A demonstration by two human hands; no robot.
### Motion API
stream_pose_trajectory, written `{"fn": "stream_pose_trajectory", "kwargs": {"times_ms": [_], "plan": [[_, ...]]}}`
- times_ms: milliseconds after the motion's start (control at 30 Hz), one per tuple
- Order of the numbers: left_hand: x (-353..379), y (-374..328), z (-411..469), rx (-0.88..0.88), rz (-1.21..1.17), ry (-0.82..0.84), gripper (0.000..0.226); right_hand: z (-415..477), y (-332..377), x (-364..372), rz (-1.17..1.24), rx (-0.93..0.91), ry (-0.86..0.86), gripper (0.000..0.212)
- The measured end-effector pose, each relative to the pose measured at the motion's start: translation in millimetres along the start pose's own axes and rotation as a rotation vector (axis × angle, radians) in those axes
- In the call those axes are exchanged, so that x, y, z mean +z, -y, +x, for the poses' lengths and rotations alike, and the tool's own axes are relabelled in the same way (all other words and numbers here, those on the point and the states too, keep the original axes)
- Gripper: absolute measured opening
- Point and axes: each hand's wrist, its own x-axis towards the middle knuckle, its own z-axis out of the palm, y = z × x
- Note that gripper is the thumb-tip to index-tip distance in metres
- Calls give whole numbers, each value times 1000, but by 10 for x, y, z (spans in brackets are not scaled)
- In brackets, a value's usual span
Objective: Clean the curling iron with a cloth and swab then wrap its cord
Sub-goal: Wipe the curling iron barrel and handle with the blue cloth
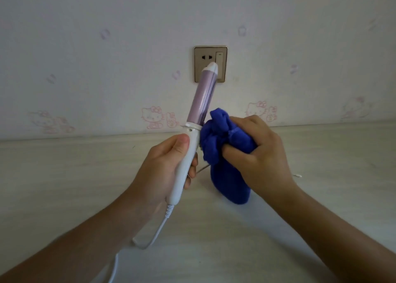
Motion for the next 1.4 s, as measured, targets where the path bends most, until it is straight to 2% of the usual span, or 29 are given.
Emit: {"fn": "stream_pose_trajectory", "kwargs": {"times_ms": [67, 133, 200, 267, 467, 533, 733, 933, 1067, 1133, 1333, 1400], "plan": [[30, 5, -22, 5, 3, -13, 38, 7, 3, -9, -6, 14, -15, 24], [32, 11, -38, 15, 0, -100, 46, -68, 49, 67, 8, -19, 53, 24], [-15, -12, -27, -30, -89, -186, 50, -167, 101, 198, -5, -102, 171, 32], [-63, -46, -2, -106, -178, -172, 52, -205, 139, 271, -33, -158, 234, 39], [-55, -101, 48, -235, -214, 97, 51, -15, 66, -10, 56, -73, -33, 33], [-29, -57, 34, -261, -153, 98, 49, -8, 39, -14, 74, -52, -74, 36], [-40, 54, 11, -168, 5, -50, 38, -44, -12, 85, 65, -52, 36, 29], [-15, 149, -100, -36, 243, 88, 37, 94, -98, -150, 103, 63, -212, 31], [14, 167, -100, 52, 416, 5, 42, -31, -43, 27, 18, 10, -46, 29], [-17, 136, -73, 80, 463, -45, 40, -42, -37, 94, 11, -9, -33, 33], [-23, 142, -141, 164, 608, -3, 27, 123, -141, -218, 100, 87, -286, 29], [-11, 169, -139, 177, 632, -11, 27, 108, -133, -216, 79, 73, -288, 27]]}}
